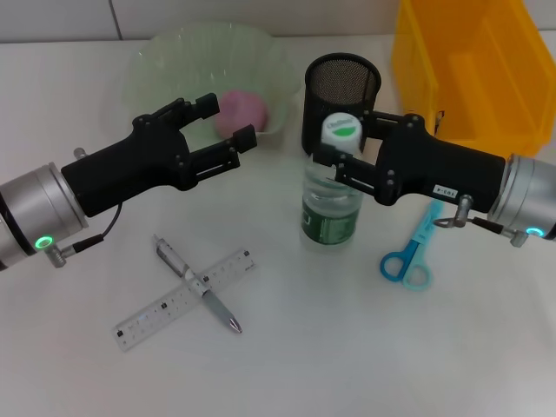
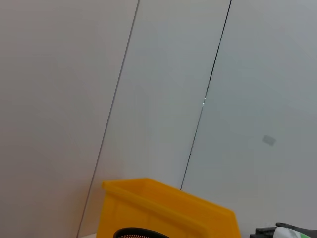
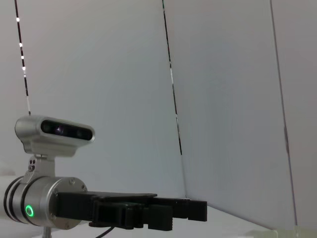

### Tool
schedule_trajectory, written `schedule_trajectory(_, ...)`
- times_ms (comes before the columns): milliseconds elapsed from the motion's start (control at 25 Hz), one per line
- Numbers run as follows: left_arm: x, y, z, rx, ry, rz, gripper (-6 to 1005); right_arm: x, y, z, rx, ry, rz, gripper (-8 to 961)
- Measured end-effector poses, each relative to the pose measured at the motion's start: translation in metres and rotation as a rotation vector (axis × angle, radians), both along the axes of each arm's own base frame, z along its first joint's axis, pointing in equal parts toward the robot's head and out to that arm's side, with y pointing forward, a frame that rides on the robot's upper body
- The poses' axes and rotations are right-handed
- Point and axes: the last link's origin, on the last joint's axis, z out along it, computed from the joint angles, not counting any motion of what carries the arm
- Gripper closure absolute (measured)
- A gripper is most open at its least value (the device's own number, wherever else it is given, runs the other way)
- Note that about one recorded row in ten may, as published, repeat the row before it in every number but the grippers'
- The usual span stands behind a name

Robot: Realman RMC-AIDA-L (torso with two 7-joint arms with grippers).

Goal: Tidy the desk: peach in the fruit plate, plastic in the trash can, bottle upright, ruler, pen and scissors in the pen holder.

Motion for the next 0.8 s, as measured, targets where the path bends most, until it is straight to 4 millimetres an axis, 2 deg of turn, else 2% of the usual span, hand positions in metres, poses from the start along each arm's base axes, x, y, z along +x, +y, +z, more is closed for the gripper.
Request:
schedule_trajectory(80,0.000,0.000,0.000,-0.001,-0.001,-0.001,228,0.000,-0.001,0.000,-0.004,0.004,-0.002,518)
schedule_trajectory(400,0.001,-0.001,0.000,-0.003,-0.005,-0.004,242,0.004,-0.008,0.009,-0.005,0.041,0.008,415)
schedule_trajectory(520,0.001,-0.001,0.000,-0.006,-0.009,-0.009,247,0.008,-0.014,0.021,0.000,0.065,0.023,391)
schedule_trajectory(600,0.002,-0.001,0.000,-0.007,-0.011,-0.011,251,0.014,-0.023,0.037,0.030,0.109,0.030,300)
schedule_trajectory(640,0.002,-0.001,0.000,-0.007,-0.011,-0.011,252,0.014,-0.023,0.037,0.030,0.109,0.030,300)
schedule_trajectory(800,0.008,0.000,-0.002,-0.018,-0.016,-0.030,259,0.024,-0.040,0.064,0.073,0.166,0.049,300)
